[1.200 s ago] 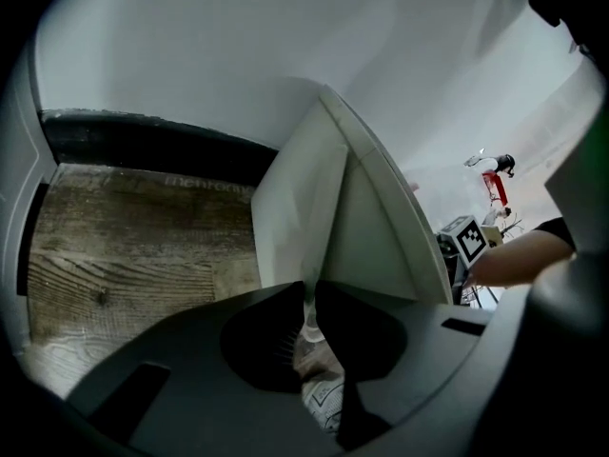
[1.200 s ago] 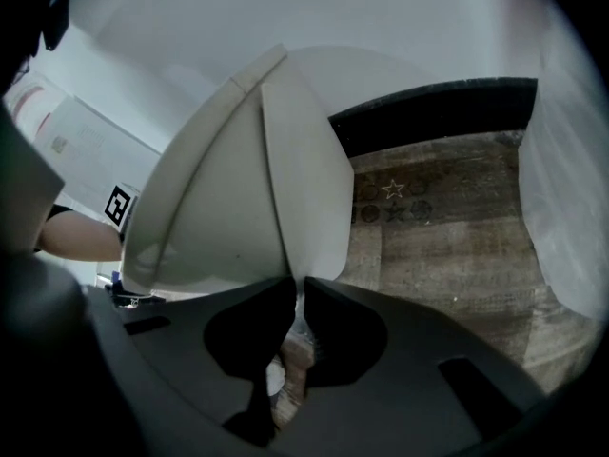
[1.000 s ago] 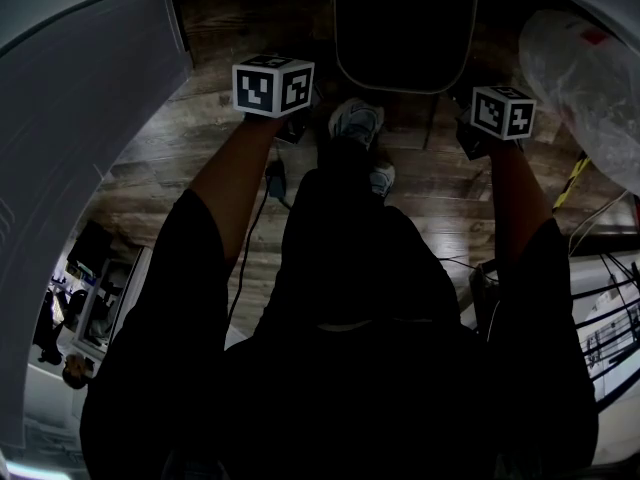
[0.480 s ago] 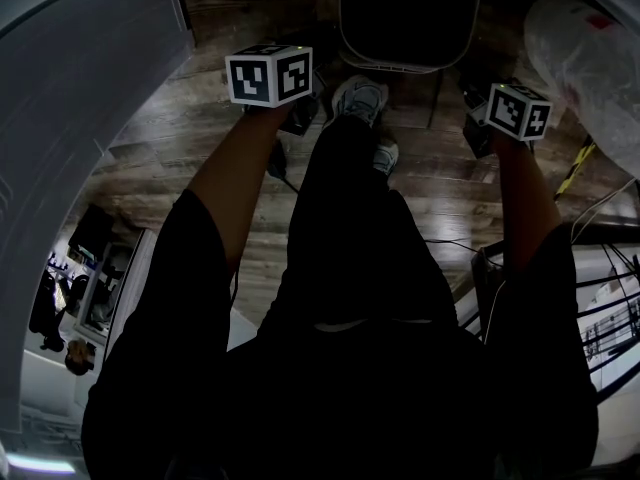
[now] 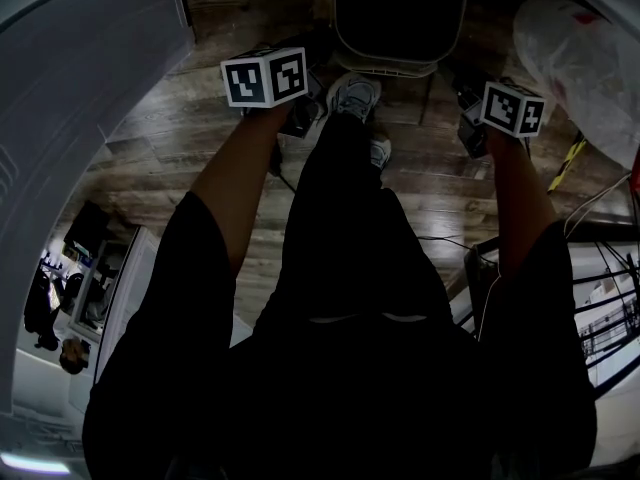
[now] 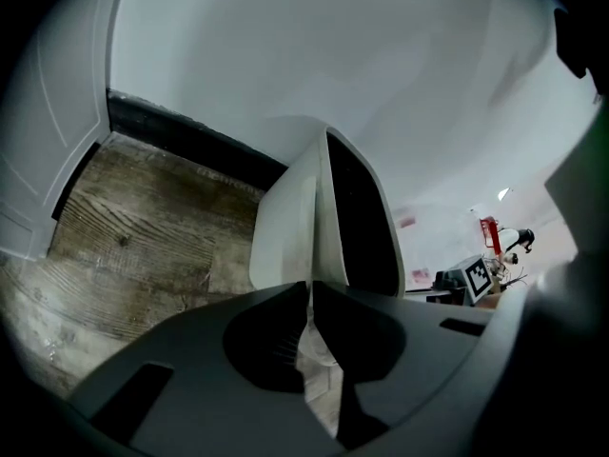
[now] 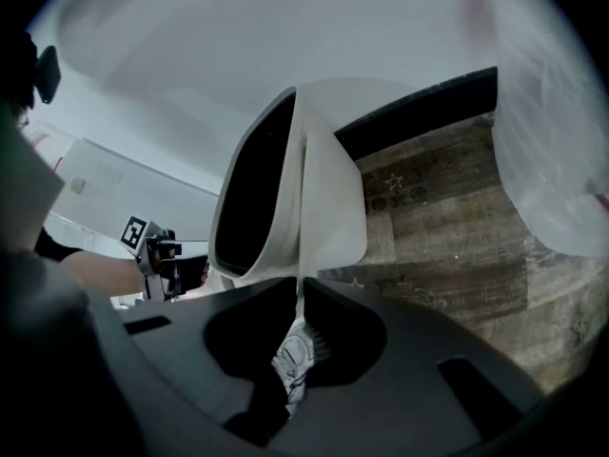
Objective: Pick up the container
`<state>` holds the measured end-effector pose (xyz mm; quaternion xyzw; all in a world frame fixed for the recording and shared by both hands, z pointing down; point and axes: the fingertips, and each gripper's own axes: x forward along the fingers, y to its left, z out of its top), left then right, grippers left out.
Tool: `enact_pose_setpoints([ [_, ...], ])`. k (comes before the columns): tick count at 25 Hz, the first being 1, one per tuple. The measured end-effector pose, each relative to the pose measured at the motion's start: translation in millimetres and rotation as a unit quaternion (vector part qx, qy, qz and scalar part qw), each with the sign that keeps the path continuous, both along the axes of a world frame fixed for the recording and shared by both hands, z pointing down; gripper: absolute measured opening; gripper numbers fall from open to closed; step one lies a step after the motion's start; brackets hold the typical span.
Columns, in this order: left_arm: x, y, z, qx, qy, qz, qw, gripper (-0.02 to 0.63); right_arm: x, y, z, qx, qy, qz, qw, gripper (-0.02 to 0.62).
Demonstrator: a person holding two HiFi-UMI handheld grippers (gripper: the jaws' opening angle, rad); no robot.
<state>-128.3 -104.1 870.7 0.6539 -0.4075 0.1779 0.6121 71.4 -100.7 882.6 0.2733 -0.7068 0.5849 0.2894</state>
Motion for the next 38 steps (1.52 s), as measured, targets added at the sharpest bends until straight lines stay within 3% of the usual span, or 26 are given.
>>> enact_pose_setpoints([
  [8, 0.1, -0.8, -18.5, -0.012, 0.0, -0.021, 0.9997, 0.035, 0.3, 2.2, -20.5, -0.018, -0.009, 0.016, 1.0, 0.041],
  [13, 30.5, 5.9, -40.6, -0.006, 0.03, 0.035, 0.9989, 0.028, 1.5, 1.2, -23.6, -0.017, 0.009, 0.011, 1.0, 0.031],
  [22, 3.1, 41.1, -30.9, -0.029, -0.031, -0.001, 0.9991, 0.036, 2.8, 2.0, -23.2, -0.025, 0.003, 0.015, 1.0, 0.029],
  [25, 7.1, 55.4, -25.3, -0.052, -0.01, -0.014, 0.9985, 0.111, 2.1, 1.4, -22.7, -0.024, 0.002, 0.022, 0.999, 0.029],
  [31, 31.3, 63.7, -15.6, -0.097, 0.056, -0.075, 0.9909, 0.147, 2.3, 2.9, -22.5, -0.027, -0.002, 0.034, 0.999, 0.029],
  [38, 37.3, 58.9, -4.4, -0.112, 0.05, -0.068, 0.9902, 0.146, 2.8, 2.5, -22.1, -0.025, -0.002, 0.031, 0.999, 0.028],
])
